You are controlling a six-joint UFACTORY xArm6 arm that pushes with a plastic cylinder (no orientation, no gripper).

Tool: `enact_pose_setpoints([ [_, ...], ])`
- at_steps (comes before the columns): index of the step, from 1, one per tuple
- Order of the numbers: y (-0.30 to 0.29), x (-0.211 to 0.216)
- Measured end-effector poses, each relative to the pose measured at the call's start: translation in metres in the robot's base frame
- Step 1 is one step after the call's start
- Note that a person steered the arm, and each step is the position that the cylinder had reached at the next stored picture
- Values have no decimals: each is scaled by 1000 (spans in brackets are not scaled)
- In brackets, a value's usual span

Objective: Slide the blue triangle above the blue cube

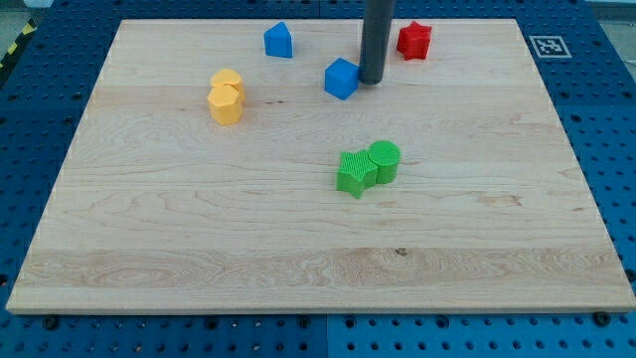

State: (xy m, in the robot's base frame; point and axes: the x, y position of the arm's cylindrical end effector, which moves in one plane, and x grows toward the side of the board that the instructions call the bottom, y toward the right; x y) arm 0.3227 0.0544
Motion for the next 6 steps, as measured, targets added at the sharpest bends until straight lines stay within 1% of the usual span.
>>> enact_pose_setpoints([
  [2,-96,23],
  [3,-124,24],
  [4,-72,24],
  [5,-20,15],
  [6,-18,-2],
])
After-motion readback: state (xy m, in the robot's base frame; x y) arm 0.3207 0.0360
